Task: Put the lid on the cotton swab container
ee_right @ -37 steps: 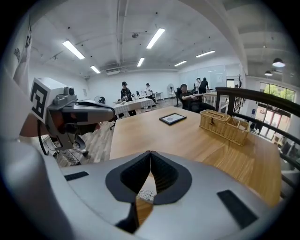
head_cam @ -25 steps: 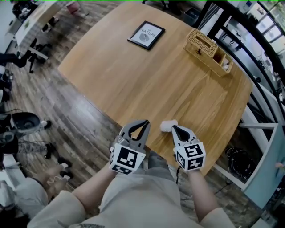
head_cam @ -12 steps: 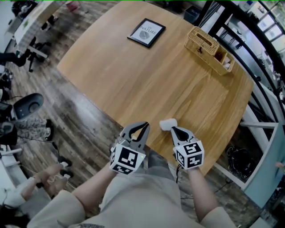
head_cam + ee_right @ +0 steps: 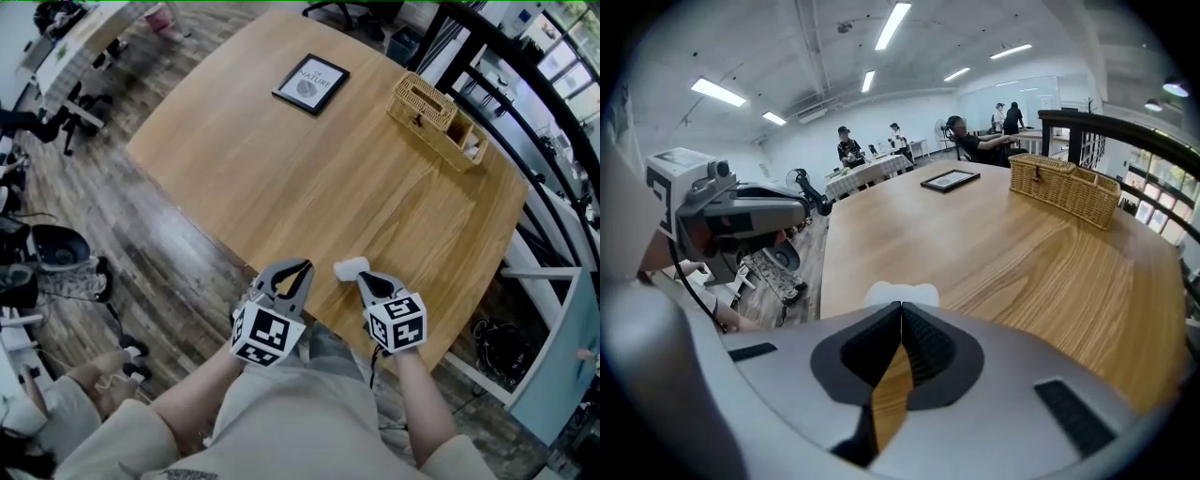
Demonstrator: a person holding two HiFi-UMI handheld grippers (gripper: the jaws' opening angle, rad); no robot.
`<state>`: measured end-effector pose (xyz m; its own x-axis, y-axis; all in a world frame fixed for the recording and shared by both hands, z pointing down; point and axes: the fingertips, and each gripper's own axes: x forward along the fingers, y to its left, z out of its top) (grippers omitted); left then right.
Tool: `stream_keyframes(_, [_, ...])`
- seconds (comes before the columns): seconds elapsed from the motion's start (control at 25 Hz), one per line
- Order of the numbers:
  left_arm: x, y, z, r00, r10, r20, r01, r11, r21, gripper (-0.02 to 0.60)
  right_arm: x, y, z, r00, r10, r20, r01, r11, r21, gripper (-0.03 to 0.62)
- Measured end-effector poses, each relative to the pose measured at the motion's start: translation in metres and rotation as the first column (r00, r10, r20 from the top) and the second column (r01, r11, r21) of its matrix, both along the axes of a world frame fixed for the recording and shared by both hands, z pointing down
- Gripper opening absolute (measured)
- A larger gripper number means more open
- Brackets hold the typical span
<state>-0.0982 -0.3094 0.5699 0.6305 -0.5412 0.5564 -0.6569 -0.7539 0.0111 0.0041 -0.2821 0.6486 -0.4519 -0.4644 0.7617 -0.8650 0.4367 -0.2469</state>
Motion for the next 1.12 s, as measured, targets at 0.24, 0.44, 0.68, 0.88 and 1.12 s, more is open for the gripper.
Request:
stream_keyframes(0.24, [-0.005,-0.006,-0.040,1.000,-0.008,-0.015,0.009,0.999,0.046,0.026,-0.006,-0.010,-0.057,1.000,0.002,0.030,-0.006,0.993,0.116,0.026])
stream_keyframes(0.44, [-0.004,-0.007,-0.087,0.997,-0.029,-0.074,0.036,0.994,0.098,0.026,-0.008,-0.015,-0.130,0.997,0.006,0.073,-0.024,0.967,0.252,0.026])
stream_keyframes(0.68, [-0.011,-0.008,-0.147,0.992,-0.031,-0.125,0.055,0.979,0.198,0.026,-0.011,-0.017,-0.228,0.988,0.010,0.152,-0.077,0.895,0.440,0.026])
stream_keyframes(0.88, [-0.014,-0.004,-0.193,0.985,-0.027,-0.170,0.074,0.958,0.278,0.026,-0.005,-0.006,-0.290,0.986,0.005,0.168,-0.103,0.810,0.577,0.026])
stream_keyframes(1.12, [-0.030,0.004,-0.241,0.975,-0.027,-0.221,0.108,0.925,0.365,0.026,-0.001,0.017,-0.355,0.953,0.003,0.304,-0.210,0.730,0.651,0.026])
